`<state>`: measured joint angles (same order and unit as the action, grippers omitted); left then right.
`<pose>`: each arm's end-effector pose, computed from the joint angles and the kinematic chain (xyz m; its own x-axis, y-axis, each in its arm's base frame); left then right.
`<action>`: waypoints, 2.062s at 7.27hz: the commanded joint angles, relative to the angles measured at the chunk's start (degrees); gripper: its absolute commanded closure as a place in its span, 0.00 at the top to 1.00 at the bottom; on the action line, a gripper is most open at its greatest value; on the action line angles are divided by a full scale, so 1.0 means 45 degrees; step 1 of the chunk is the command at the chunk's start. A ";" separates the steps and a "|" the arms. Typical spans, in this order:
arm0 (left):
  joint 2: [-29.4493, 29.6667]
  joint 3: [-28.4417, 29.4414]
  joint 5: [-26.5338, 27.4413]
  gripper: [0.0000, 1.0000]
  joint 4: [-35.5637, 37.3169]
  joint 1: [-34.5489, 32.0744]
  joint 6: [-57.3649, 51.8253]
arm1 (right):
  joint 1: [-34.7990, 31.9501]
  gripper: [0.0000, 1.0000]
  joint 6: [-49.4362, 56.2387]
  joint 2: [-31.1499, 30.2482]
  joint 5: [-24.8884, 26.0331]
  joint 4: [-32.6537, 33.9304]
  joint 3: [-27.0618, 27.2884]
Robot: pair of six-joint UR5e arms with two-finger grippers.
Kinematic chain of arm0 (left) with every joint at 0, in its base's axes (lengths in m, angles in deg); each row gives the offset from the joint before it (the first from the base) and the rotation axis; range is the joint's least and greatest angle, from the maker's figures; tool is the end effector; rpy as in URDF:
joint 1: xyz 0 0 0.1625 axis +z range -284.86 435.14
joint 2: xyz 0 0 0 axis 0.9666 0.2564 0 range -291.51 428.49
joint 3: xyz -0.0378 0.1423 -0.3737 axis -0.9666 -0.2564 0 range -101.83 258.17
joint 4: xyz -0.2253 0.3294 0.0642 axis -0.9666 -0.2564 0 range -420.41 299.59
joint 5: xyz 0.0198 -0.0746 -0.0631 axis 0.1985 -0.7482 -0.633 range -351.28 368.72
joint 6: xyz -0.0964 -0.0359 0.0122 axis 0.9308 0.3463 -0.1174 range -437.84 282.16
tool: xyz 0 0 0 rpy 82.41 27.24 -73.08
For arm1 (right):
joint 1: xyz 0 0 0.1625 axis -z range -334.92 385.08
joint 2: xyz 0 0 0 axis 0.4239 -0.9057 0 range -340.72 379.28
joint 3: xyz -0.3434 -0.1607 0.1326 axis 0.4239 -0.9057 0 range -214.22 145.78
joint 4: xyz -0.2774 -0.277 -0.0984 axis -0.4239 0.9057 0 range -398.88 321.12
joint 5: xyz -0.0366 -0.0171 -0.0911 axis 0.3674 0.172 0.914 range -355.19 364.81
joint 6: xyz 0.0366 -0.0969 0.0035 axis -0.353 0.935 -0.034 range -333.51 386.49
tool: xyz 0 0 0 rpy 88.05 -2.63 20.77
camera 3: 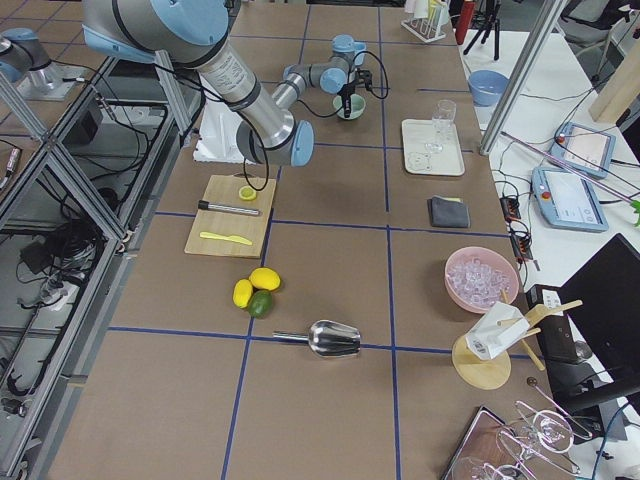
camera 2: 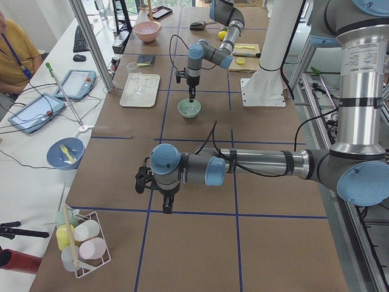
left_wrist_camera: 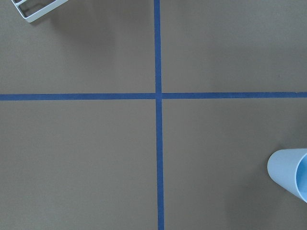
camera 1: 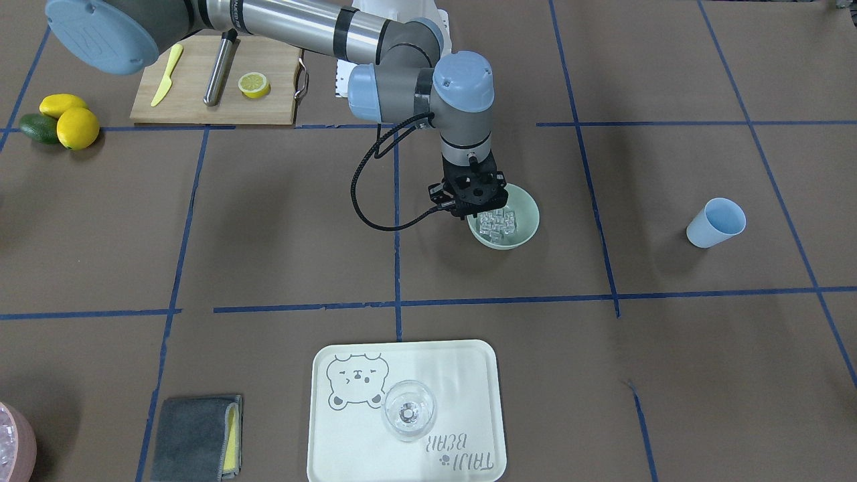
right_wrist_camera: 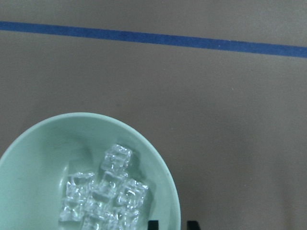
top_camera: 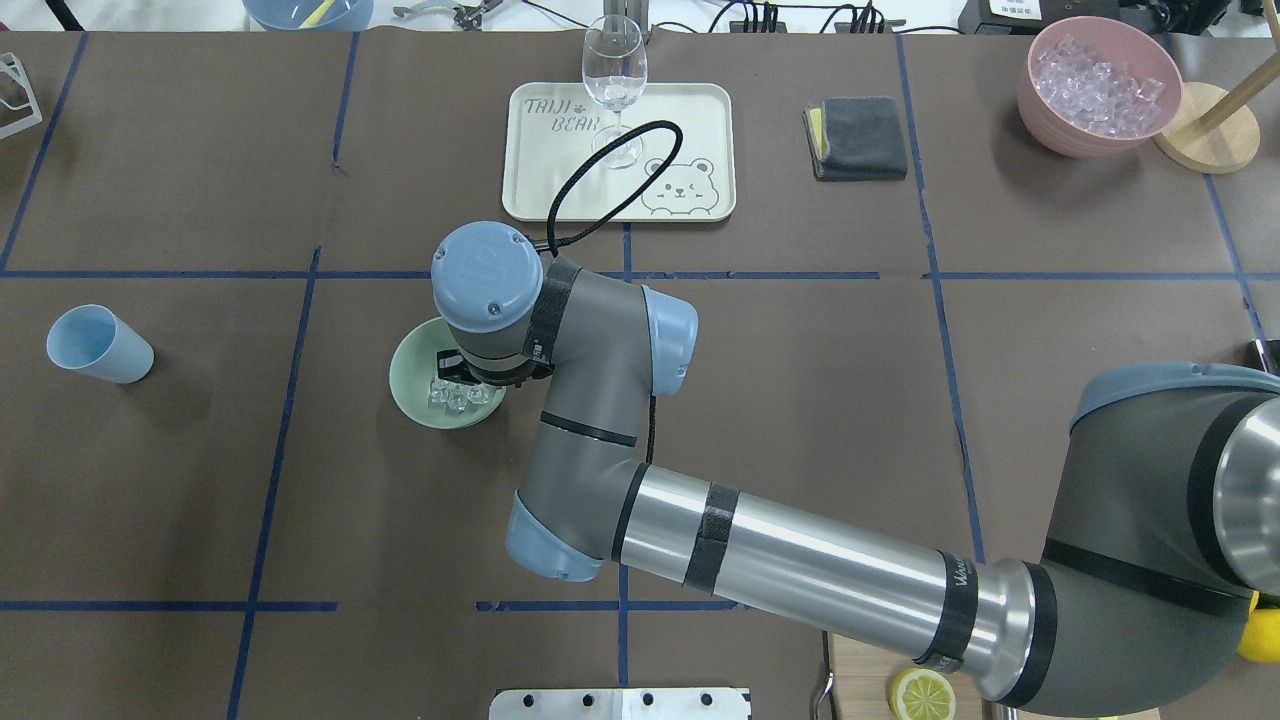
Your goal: Pour ice into bowl
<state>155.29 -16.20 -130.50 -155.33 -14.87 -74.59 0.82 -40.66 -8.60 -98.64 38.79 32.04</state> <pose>-0.0550 -0.4653 0.6124 0.6520 0.0237 -0.7578 0.0373 0.9973 0.0632 -0.6802 -0.4263 0.1000 0.6233 -0.1333 0.7705 0.0071 0.9863 0.1649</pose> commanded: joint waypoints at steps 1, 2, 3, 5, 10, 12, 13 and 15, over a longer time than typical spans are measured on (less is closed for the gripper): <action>0.0007 -0.0005 0.0000 1.00 0.0000 0.0002 0.0000 | -0.0017 0.00 0.0000 0.0023 -0.0116 -0.0245 0.0119; 0.0007 -0.0005 0.0000 1.00 0.0000 0.0002 0.0000 | -0.0134 0.00 -0.0019 0.0004 -0.0136 -0.0963 0.0255; -0.0012 -0.0005 0.0019 1.00 0.0000 0.0002 0.0000 | -0.0309 0.00 -0.0039 0.0004 -0.0174 -0.1028 0.0585; -0.0032 -0.0005 0.0039 1.00 0.0000 -0.0018 0.0039 | -0.1610 0.00 0.0057 -0.0326 -0.2557 -0.0912 0.1056; 0.0144 -0.0511 0.2421 1.00 0.0019 0.0002 -0.0698 | -0.5516 0.00 0.3819 -0.6376 -0.6826 -0.0911 0.6135; 0.0066 -0.0493 0.2325 1.00 0.0020 0.0002 -0.0879 | -0.6109 0.00 0.6295 -0.8887 -0.7128 -0.1106 0.6930; 0.0046 -0.0512 0.2305 1.00 0.0000 0.0002 -0.0879 | -0.6324 0.00 0.7836 -1.0817 -0.7167 -0.1668 0.7594; 0.0046 -0.0532 0.2285 1.00 0.0000 0.0002 -0.0879 | -0.6928 0.00 0.8689 -1.3130 -0.7206 -0.4218 0.7194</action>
<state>155.53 -18.54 -120.13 -155.31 -14.86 -78.52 -28.60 -4.55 -60.73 -130.87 26.58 65.18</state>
